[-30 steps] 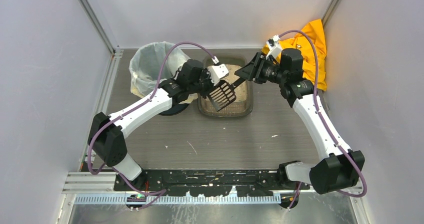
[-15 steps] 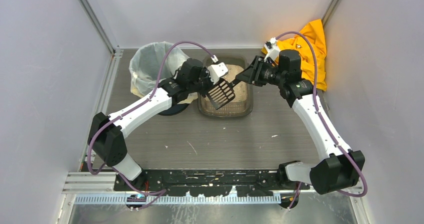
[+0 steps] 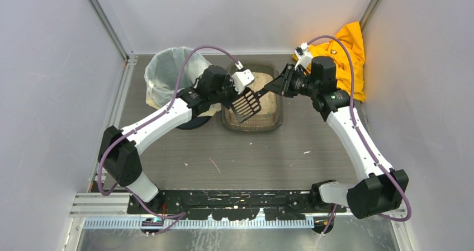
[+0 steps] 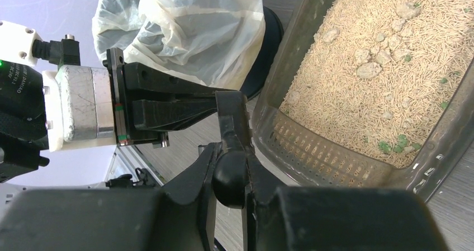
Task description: Clean the litter box
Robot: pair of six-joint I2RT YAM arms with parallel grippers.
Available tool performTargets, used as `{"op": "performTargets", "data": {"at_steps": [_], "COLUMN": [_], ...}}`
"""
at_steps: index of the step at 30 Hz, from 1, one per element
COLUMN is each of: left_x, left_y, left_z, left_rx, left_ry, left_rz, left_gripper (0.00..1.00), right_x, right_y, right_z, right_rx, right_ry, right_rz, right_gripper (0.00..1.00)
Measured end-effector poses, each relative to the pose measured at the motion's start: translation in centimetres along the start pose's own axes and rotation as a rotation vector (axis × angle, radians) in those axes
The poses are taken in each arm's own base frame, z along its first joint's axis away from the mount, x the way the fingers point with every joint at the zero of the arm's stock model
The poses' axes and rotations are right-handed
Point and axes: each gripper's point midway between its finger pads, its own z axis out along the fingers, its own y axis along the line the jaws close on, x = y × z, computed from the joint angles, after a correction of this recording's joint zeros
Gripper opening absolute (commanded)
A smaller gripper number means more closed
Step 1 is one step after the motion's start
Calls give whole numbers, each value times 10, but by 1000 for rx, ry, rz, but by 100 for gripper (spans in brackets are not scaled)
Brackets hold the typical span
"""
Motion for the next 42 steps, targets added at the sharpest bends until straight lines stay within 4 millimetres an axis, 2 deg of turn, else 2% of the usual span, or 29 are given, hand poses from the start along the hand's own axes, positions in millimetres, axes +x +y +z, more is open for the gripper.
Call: {"op": "performTargets", "data": {"at_steps": [1, 6, 9, 11, 14, 17, 21, 24, 28, 34, 38, 42], "left_x": [0, 0, -2, -6, -12, -7, -2, -9, -24, -44, -41, -29], "left_y": [0, 7, 18, 30, 45, 56, 63, 65, 58, 50, 50, 43], "left_z": [0, -2, -6, -13, -22, -30, -35, -41, -52, -87, -97, -98], "left_rx": [0, -49, -120, -186, -269, -322, -336, -325, -295, -287, -312, -308], "left_ry": [0, 9, 28, 39, 40, 60, 71, 63, 8, -85, -104, -85], "left_rz": [-4, -52, -96, -122, -142, -187, -282, -338, -407, -452, -476, -523], "left_gripper": [20, 68, 87, 95, 97, 94, 90, 89, 84, 84, 87, 88], "right_x": [0, -1, -7, -12, -20, -28, -37, -40, -39, -33, -37, -52], "right_y": [0, -3, -6, -9, -15, -24, -42, -58, -88, -135, -155, -164], "right_z": [0, 1, 2, 3, 4, 4, 7, 19, 48, 106, 138, 165], "right_rx": [0, 19, 39, 54, 90, 142, 220, 262, 311, 349, 353, 325], "right_ry": [0, -11, -43, -72, -111, -151, -198, -209, -188, -136, -128, -142], "right_rz": [0, 12, 17, 22, 23, 23, 28, 39, 68, 108, 118, 107], "right_gripper": [1, 1, 1, 1, 1, 1, 1, 1, 1, 1, 1, 1]}}
